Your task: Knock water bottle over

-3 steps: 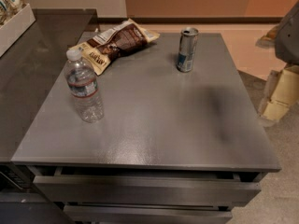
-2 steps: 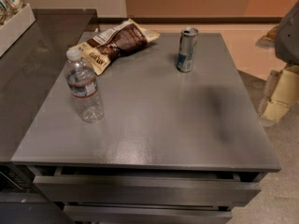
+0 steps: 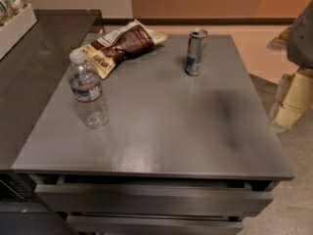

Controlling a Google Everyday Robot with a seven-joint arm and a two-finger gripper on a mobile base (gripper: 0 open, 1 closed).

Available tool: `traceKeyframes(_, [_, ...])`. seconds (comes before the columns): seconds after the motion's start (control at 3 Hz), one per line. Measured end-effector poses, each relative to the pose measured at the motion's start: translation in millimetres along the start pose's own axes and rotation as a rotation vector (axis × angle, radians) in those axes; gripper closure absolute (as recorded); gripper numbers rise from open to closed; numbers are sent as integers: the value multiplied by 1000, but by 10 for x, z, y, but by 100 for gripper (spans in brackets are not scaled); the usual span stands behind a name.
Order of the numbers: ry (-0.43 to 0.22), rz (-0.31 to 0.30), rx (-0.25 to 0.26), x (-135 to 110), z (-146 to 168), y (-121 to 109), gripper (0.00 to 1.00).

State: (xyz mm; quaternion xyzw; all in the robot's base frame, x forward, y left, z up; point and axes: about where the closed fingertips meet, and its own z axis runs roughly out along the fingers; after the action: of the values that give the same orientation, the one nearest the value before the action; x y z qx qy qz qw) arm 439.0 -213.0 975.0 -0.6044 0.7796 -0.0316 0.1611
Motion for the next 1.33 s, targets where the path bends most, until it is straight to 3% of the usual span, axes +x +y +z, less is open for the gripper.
traceKeyframes(0.67, [-210, -64, -84, -1057, 508, 123, 0])
traceKeyframes(1.33, [-387, -101, -147, -1836, 755, 261, 0])
